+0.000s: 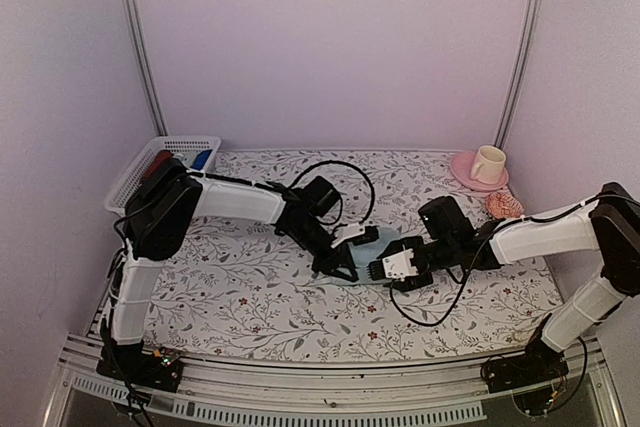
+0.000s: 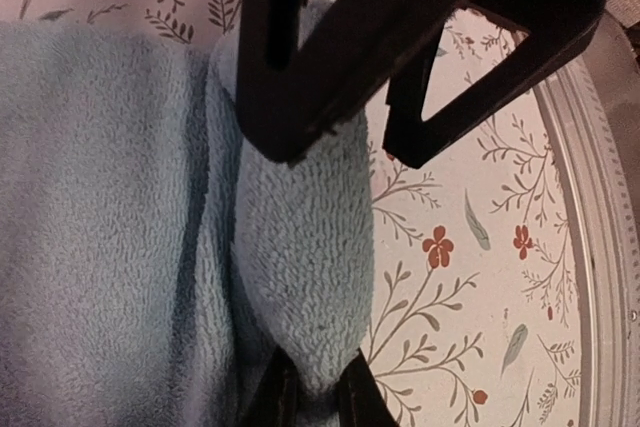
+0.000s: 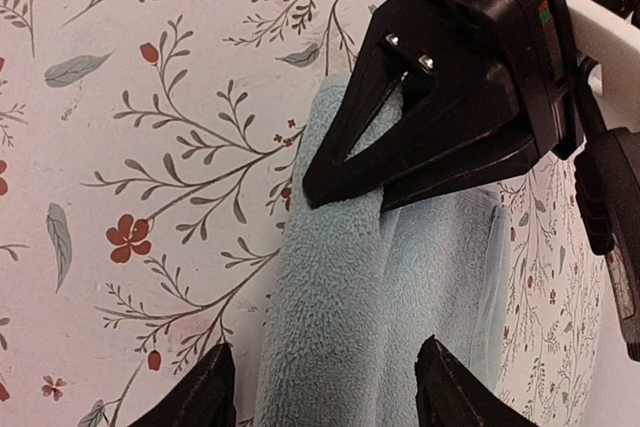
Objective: Roll the towels
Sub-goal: Roll the towel at the center of the board.
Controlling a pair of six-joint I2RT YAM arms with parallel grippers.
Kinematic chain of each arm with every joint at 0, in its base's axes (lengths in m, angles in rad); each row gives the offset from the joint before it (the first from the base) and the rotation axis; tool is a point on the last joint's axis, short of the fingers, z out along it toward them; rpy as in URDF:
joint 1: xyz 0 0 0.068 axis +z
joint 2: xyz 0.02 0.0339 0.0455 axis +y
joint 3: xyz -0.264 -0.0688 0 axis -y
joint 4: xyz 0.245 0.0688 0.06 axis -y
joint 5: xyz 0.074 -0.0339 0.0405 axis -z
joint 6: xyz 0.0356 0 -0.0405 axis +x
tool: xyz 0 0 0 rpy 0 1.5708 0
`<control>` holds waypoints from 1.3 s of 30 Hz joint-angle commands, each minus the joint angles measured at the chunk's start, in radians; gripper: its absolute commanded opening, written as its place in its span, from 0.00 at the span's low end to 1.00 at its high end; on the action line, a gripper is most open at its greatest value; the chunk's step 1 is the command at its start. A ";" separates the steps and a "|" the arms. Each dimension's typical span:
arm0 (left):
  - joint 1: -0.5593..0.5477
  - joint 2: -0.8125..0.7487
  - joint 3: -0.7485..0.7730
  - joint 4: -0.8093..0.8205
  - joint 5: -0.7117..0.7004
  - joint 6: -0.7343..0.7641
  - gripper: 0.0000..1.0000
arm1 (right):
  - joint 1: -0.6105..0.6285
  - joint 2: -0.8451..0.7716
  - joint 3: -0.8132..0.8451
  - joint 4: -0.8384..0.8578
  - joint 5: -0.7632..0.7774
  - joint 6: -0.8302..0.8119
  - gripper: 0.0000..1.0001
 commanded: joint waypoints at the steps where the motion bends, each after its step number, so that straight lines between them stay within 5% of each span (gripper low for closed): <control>1: 0.018 0.053 0.010 -0.057 0.005 -0.023 0.04 | 0.023 0.035 -0.012 0.047 0.067 0.016 0.59; 14: 0.038 0.069 0.013 -0.058 0.028 -0.031 0.06 | 0.039 0.098 0.007 0.046 0.120 0.029 0.45; 17: 0.042 0.068 0.015 -0.058 0.032 -0.032 0.08 | 0.038 0.109 0.019 0.039 0.130 0.037 0.33; 20: 0.044 0.069 0.019 -0.058 0.032 -0.034 0.14 | 0.040 0.120 0.028 0.029 0.135 0.042 0.24; 23: 0.045 0.048 0.009 -0.053 0.019 -0.012 0.33 | 0.040 0.132 0.043 0.001 0.130 0.044 0.16; 31: 0.044 -0.204 -0.244 0.212 -0.149 -0.026 0.63 | 0.032 0.159 0.085 -0.096 0.059 0.057 0.11; 39: 0.020 -0.449 -0.527 0.579 -0.283 0.010 0.66 | -0.050 0.202 0.186 -0.296 -0.135 0.076 0.10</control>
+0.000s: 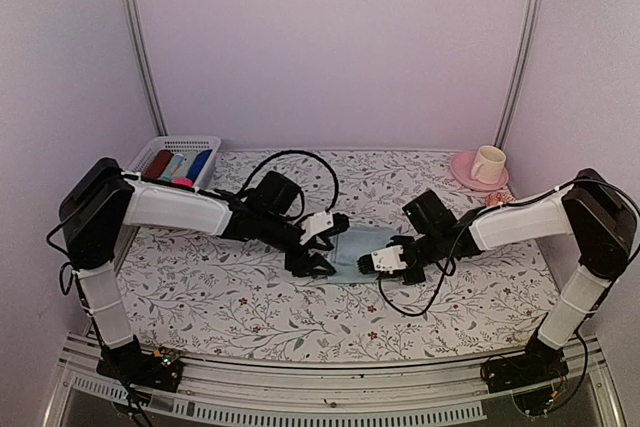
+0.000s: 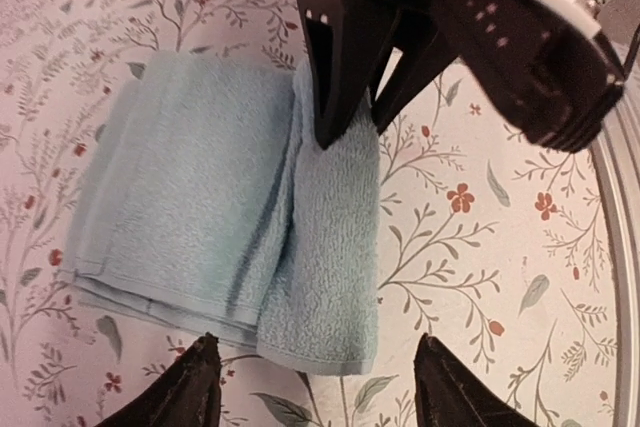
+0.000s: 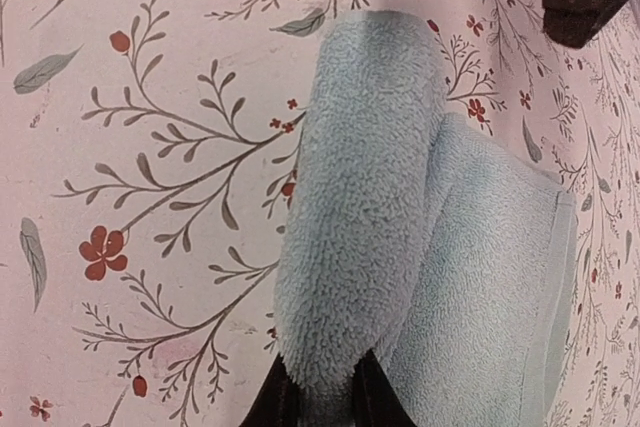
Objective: Roll the towels
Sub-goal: Roll the towel at the center of the board.
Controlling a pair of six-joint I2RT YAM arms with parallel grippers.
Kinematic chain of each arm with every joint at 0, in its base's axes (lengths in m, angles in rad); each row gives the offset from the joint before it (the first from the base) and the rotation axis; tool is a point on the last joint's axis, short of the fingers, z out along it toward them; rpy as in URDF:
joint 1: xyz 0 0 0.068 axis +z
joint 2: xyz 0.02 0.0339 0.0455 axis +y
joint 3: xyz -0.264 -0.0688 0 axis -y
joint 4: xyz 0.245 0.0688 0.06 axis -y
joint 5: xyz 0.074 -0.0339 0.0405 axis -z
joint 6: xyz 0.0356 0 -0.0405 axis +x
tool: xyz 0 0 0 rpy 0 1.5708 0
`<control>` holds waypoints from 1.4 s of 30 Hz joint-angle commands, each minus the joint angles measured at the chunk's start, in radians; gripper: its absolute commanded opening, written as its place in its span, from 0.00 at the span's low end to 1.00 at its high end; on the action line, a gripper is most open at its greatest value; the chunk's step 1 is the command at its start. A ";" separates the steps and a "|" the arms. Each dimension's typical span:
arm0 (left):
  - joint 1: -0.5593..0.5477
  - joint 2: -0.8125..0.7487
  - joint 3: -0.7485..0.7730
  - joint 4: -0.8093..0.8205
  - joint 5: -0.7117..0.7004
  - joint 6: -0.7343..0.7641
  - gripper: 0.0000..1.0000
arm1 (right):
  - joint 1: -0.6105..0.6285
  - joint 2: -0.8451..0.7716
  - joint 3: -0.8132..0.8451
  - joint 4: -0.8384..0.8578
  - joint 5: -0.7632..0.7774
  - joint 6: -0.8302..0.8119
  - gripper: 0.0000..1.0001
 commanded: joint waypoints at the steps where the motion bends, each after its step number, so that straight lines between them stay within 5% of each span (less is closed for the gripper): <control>1: -0.022 -0.091 -0.110 0.259 -0.110 0.056 0.66 | -0.050 0.054 0.073 -0.206 -0.156 0.030 0.10; 13: -0.160 -0.112 -0.302 0.557 -0.334 0.287 0.69 | -0.160 0.253 0.312 -0.559 -0.345 0.035 0.12; 32: -0.255 0.068 -0.207 0.610 -0.487 0.421 0.69 | -0.215 0.442 0.528 -0.861 -0.480 -0.008 0.13; 37: -0.259 0.115 -0.189 0.602 -0.499 0.421 0.61 | -0.215 0.450 0.535 -0.872 -0.481 -0.011 0.13; 42: -0.259 0.135 -0.171 0.574 -0.496 0.419 0.43 | -0.215 0.452 0.537 -0.872 -0.478 -0.011 0.14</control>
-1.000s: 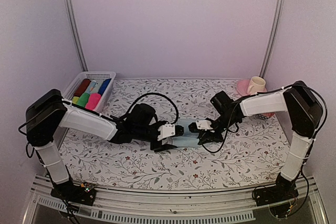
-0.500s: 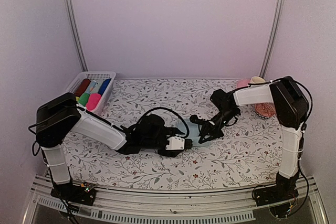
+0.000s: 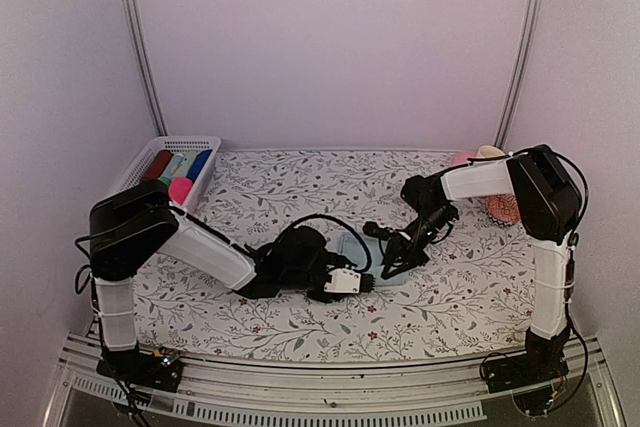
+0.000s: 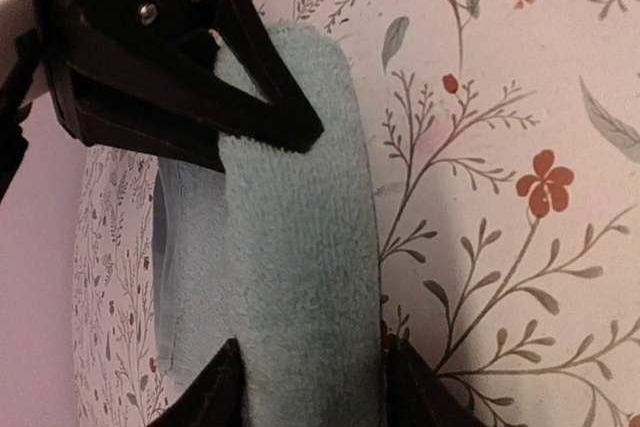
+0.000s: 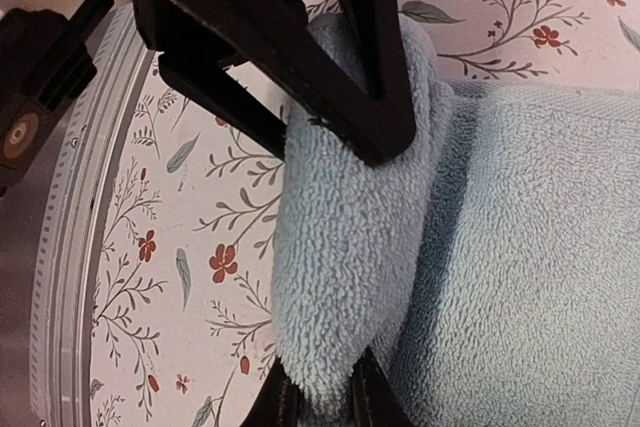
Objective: Roll the towels
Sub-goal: Roll the towel at the center of the board.
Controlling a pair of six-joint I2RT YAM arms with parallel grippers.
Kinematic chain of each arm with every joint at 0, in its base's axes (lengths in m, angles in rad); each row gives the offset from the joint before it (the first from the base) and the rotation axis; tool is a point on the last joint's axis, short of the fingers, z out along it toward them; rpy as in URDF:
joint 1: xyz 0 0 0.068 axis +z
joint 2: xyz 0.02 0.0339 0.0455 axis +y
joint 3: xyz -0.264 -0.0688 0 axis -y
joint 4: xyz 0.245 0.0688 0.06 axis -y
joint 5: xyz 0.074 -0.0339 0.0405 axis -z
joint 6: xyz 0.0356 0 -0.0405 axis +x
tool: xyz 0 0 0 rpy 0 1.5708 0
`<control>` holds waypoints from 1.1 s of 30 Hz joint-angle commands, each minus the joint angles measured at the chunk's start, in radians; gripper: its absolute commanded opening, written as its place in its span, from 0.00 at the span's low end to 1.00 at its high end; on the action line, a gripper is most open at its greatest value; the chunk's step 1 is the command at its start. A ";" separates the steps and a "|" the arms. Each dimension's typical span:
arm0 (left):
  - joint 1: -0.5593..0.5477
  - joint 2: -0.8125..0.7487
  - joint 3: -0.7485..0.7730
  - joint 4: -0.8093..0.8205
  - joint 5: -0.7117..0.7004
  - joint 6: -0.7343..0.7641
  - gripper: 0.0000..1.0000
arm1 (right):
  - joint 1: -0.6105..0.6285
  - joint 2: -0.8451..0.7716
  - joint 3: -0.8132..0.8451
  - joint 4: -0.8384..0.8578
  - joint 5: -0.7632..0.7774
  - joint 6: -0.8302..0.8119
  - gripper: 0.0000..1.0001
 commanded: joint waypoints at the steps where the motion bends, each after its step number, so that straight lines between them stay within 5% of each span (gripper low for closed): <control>1: -0.012 0.022 0.030 -0.018 -0.002 0.003 0.39 | 0.001 0.041 -0.001 -0.059 0.036 -0.009 0.14; 5: -0.012 0.019 0.031 -0.022 0.006 -0.008 0.16 | 0.000 0.043 -0.001 -0.058 0.041 -0.009 0.15; 11: -0.014 0.015 0.066 -0.127 0.064 -0.037 0.05 | 0.000 0.000 -0.026 -0.008 0.076 0.004 0.34; 20: 0.022 0.070 0.227 -0.445 0.219 -0.192 0.05 | -0.003 -0.230 -0.166 0.131 0.230 0.002 0.62; 26: 0.059 0.159 0.394 -0.659 0.325 -0.271 0.05 | -0.011 -0.431 -0.317 0.220 0.341 -0.039 0.69; 33: 0.110 0.211 0.476 -0.715 0.432 -0.362 0.06 | -0.017 -0.703 -0.582 0.454 0.426 -0.057 0.74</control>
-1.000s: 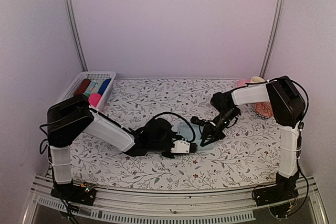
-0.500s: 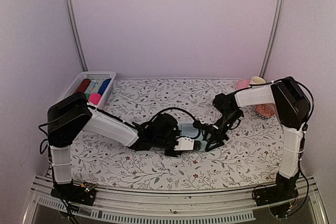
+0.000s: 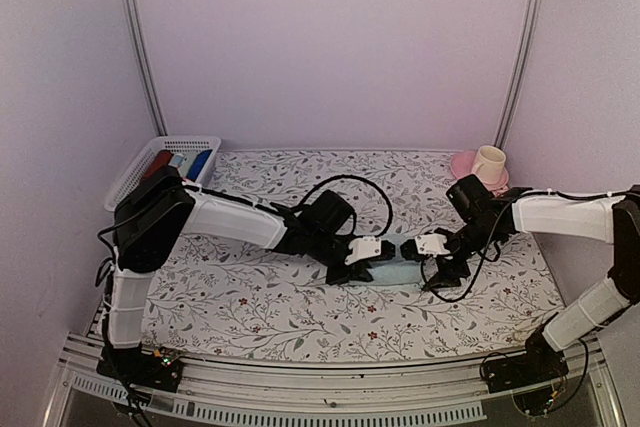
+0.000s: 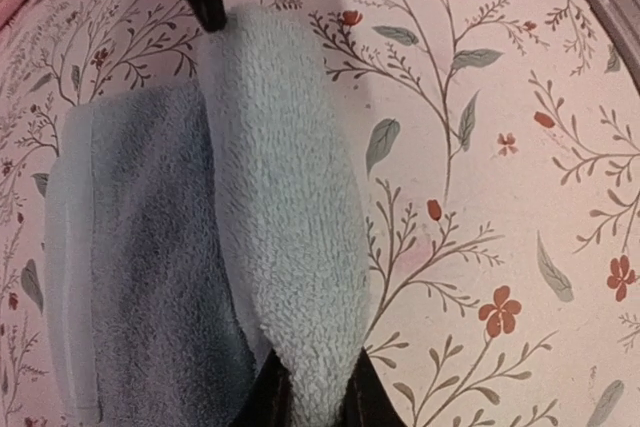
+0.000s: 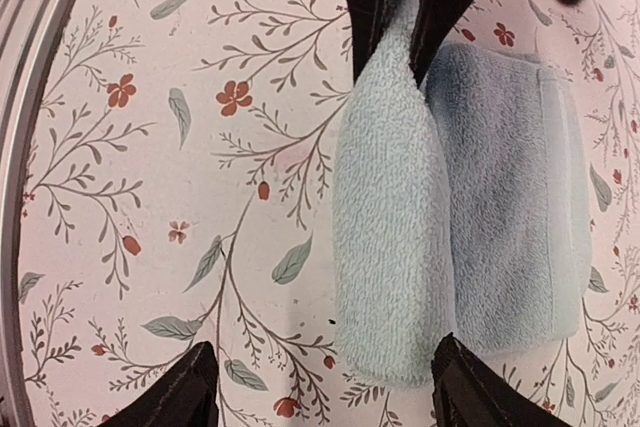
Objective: Roll the towels
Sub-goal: Roll the towel at the center of the board.
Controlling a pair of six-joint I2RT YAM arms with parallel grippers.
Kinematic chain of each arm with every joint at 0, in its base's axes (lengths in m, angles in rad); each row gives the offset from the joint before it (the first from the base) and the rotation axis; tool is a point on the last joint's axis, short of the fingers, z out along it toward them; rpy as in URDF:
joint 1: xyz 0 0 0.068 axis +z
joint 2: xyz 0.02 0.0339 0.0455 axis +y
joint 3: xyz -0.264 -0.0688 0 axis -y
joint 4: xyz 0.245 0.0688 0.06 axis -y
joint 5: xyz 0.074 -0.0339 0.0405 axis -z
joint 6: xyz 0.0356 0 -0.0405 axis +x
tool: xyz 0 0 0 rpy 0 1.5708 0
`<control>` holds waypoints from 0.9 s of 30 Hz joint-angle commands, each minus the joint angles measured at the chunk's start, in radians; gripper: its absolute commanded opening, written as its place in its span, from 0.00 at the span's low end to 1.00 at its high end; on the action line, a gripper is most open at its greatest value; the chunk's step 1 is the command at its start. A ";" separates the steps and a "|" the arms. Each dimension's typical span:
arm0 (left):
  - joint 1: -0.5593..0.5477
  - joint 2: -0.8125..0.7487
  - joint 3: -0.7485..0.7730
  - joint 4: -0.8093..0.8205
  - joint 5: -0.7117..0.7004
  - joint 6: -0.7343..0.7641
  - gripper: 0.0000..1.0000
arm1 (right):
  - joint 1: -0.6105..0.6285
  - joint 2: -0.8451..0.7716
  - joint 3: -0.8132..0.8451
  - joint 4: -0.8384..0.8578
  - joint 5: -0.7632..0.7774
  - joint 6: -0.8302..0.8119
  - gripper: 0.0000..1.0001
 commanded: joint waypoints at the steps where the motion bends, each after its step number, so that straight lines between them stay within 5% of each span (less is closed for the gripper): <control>1: 0.036 0.076 0.042 -0.156 0.096 -0.092 0.06 | -0.007 -0.144 -0.136 0.196 0.075 -0.017 0.75; 8: 0.063 0.131 0.121 -0.221 0.192 -0.133 0.07 | 0.009 -0.257 -0.269 0.354 0.065 -0.055 0.78; 14: 0.095 0.161 0.159 -0.255 0.258 -0.153 0.09 | 0.142 -0.224 -0.313 0.521 0.174 -0.046 0.77; 27: 0.143 0.228 0.231 -0.328 0.358 -0.175 0.12 | 0.260 -0.032 -0.321 0.763 0.397 0.000 0.59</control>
